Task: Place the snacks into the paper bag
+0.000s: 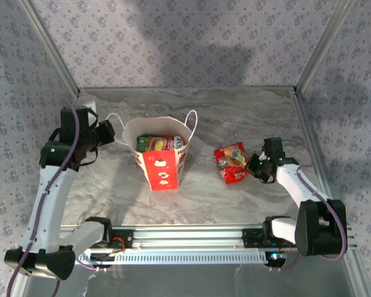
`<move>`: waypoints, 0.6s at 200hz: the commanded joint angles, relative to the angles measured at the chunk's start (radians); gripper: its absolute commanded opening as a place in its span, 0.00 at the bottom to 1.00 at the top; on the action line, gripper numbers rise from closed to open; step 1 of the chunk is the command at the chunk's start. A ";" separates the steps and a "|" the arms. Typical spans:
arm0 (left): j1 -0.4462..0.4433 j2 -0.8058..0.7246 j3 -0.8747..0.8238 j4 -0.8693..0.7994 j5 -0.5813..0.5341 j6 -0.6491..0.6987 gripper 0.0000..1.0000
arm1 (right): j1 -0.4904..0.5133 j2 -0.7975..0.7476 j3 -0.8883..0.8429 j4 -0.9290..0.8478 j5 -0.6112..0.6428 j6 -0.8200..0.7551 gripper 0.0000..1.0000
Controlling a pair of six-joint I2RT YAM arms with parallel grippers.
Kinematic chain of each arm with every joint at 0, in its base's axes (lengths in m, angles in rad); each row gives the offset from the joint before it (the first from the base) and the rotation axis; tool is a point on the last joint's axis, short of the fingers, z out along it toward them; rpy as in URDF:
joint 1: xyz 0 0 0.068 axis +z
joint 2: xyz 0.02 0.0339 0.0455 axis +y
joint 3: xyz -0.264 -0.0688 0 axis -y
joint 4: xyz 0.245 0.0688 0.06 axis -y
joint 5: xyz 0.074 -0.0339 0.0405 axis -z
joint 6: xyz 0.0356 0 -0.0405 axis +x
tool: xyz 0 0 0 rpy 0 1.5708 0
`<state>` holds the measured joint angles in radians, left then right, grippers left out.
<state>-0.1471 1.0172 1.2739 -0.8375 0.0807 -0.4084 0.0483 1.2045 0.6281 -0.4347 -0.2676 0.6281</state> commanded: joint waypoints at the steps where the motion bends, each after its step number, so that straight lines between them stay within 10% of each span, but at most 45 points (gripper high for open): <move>1: -0.003 -0.022 0.008 -0.004 -0.013 0.020 0.02 | 0.011 -0.011 0.056 -0.075 0.033 -0.054 0.00; 120: -0.003 -0.028 -0.009 0.011 -0.012 0.025 0.02 | 0.168 -0.130 0.342 -0.259 0.162 -0.111 0.00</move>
<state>-0.1471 1.0077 1.2648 -0.8345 0.0807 -0.4015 0.1764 1.1217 0.8867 -0.6552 -0.1711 0.5335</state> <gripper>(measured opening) 0.043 0.072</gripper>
